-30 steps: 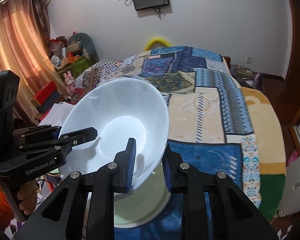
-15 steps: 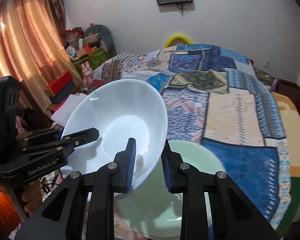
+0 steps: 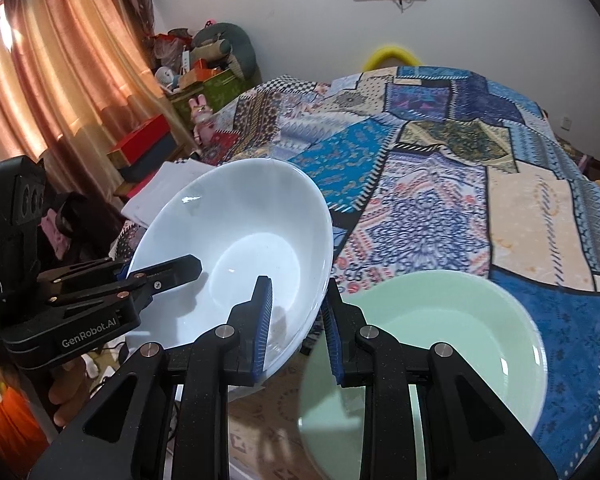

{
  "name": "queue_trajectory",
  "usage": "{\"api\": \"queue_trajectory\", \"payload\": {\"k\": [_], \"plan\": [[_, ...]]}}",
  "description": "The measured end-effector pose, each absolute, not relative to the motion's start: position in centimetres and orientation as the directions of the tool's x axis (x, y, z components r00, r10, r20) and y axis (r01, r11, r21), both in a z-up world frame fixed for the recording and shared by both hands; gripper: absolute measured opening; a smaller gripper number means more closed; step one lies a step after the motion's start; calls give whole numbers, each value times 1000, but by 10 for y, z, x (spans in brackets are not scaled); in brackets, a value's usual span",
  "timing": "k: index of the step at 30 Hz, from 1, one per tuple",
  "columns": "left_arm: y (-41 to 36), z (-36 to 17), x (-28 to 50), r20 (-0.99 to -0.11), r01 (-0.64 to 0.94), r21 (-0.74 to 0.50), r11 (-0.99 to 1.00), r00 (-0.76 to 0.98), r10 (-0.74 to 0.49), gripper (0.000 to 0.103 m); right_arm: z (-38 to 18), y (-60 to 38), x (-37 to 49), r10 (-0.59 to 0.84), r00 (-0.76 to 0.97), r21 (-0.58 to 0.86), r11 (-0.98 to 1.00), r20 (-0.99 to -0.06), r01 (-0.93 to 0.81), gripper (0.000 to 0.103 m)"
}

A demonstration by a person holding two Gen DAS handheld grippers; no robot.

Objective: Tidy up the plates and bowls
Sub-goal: 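Lower the white bowl into the light green bowl with the right gripper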

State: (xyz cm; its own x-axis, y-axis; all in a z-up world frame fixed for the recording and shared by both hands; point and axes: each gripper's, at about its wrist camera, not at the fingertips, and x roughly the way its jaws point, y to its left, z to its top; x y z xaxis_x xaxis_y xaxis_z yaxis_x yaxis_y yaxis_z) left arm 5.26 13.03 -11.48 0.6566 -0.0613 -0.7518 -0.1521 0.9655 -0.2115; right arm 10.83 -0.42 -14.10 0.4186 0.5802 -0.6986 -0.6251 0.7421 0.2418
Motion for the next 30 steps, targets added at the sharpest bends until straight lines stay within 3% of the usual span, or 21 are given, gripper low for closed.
{"api": "queue_trajectory", "payload": {"k": [14,30], "plan": [[172,-145,36,-776,-227,-225,948,630,-34,20,-165,27,105,603,335,297,711,-724,-638,23],[178,-166,34,-777,-266,-202,942,630,11,20,-176,32,101,586,377,280,738,-717,-614,24]]}}
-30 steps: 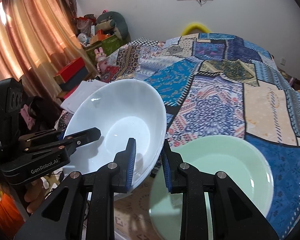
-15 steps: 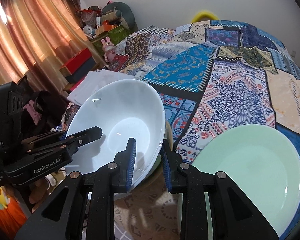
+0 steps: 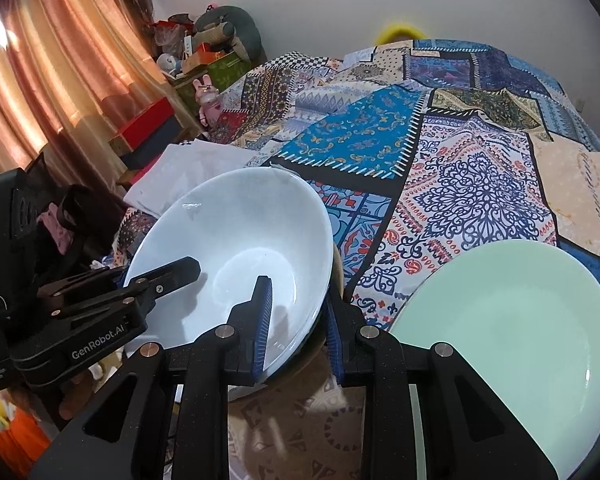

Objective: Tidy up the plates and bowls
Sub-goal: 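Lower the white bowl into the light green bowl with the right gripper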

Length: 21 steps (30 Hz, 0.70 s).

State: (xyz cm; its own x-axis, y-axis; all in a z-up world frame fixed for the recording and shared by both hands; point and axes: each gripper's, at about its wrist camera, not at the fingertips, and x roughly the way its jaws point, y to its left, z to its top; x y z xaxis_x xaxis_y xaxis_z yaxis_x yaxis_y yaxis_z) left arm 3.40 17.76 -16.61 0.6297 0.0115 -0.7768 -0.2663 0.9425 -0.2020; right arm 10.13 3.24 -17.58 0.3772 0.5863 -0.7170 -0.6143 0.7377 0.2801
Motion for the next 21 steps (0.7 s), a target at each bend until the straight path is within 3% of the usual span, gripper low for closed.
{"api": "queue_trajectory", "payload": {"k": [13,16,18,21], "plan": [[173,-167,36,-788,-296,-162,941,613,57,22,-170,26,96,598,405,261,730,-692,-631,31],[171,-165,40,-801,-282,-175,943,598,30,35,-170,23,95,604,401,270,727,-689,-631,34],[169,-163,45,-815,-272,-198,942,580,-4,48,-171,18,96,617,401,287,723,-678,-628,36],[163,-159,54,-838,-271,-169,948,545,6,51,-171,13,97,639,384,321,711,-667,-625,37]]}}
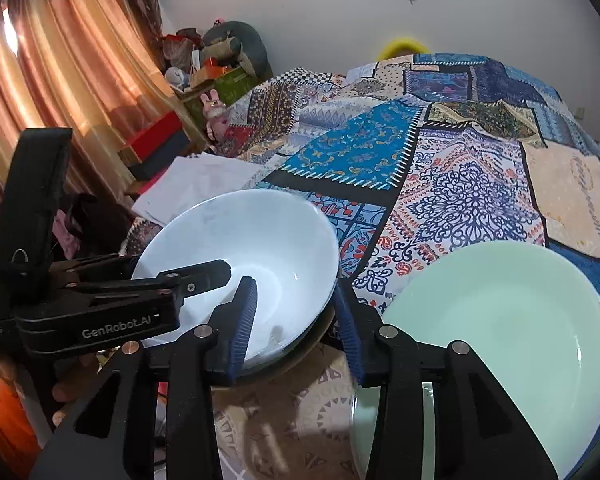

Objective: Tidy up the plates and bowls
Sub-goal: 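Lower the white bowl into the light green bowl with the right gripper, then carry the nested bowls toward the stacked plates with the left gripper while the right gripper holds the white bowl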

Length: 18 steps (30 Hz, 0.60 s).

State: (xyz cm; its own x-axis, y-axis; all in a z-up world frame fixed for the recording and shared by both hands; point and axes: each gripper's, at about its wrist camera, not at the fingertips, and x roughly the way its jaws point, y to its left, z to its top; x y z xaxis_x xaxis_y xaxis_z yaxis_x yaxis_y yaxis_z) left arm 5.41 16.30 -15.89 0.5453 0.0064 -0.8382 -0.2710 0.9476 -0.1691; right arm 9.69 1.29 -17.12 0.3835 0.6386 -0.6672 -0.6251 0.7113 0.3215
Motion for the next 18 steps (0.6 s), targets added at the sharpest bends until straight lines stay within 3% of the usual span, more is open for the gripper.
{"api": "queue_trajectory", "payload": {"k": [5,18], "plan": [[159,-152,58,-860,-285,-120,951,509,44,60,-170,5,98,668,372,358,694,-645,-625,37],[164,-140,41,-862,-295,-159,942,507,13,60,-167,-2,98,683,364,386,686,-633,-617,38]]}}
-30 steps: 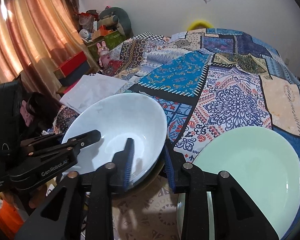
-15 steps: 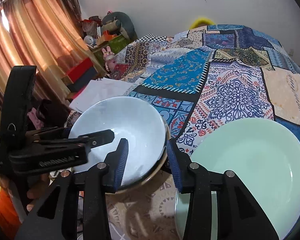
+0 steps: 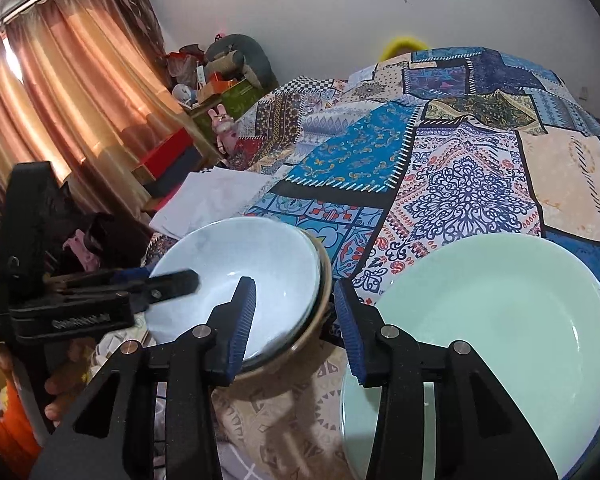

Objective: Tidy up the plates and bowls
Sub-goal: 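Carry the nested bowls toward the stacked plates with the left gripper while the right gripper holds the white bowl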

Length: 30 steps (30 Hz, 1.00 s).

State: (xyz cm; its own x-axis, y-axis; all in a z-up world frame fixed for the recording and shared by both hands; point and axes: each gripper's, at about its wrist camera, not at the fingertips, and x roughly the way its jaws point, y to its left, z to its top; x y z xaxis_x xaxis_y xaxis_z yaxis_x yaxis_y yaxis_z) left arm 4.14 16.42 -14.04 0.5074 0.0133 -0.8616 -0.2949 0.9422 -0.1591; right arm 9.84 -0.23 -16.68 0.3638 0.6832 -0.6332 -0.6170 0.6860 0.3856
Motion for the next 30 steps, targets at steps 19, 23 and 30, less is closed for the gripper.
{"api": "queue_trajectory", "payload": {"k": [19,23,30], "plan": [[201,-179,22,-851,-342,-256,904,523,-43,63,-189,24,104,613,339,351,732,-714,-584,38],[201,-195,26,-852,-335,-299,893,516,-91,57,-193,31,105,602,328,348,737,-728,-579,38],[203,-206,22,-830,-328,-349,878,544,-127,52,-199,42,106,573,327,322,751,-751,-576,38]]}}
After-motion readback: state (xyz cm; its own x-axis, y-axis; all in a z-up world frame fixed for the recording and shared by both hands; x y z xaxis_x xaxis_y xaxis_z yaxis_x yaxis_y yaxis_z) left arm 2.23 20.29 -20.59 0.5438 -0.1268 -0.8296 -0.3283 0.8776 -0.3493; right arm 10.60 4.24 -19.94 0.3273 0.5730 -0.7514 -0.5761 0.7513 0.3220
